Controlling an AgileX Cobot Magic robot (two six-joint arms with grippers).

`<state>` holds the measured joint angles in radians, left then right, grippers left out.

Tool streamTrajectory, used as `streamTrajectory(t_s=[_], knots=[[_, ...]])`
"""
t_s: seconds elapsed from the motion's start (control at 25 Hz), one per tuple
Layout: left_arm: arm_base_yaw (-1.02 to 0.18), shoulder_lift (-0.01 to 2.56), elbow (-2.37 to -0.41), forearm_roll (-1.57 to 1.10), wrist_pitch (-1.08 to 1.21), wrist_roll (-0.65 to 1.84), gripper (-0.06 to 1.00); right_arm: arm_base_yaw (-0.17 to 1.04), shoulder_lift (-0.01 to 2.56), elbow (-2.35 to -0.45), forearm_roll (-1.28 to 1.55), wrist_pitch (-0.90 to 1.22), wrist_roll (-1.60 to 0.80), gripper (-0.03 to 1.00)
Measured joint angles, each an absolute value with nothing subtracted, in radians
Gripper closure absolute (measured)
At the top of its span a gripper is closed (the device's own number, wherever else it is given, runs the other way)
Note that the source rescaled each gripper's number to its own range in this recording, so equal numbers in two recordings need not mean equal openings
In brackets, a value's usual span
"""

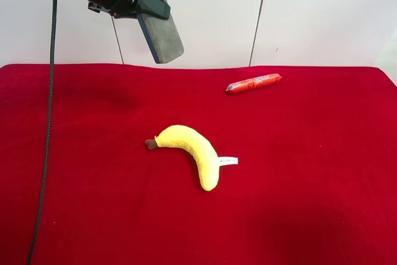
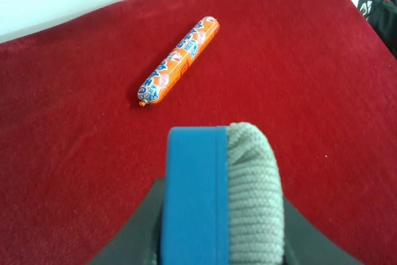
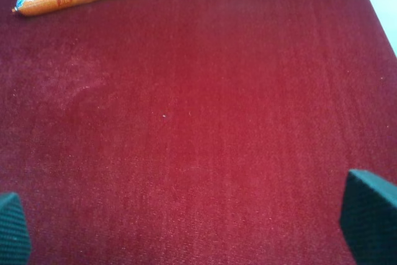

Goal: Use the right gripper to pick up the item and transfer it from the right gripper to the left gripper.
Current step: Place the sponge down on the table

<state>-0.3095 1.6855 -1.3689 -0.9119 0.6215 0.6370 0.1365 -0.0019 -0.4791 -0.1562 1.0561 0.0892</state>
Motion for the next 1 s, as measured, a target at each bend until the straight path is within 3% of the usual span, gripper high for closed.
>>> streamTrajectory(t_s=[1.0], knots=[[-0.31, 1.686, -1.369, -0.917, 0.574, 0.638, 0.92, 0.136, -0.002, -0.479, -0.153, 1.056, 0.089, -0.03]])
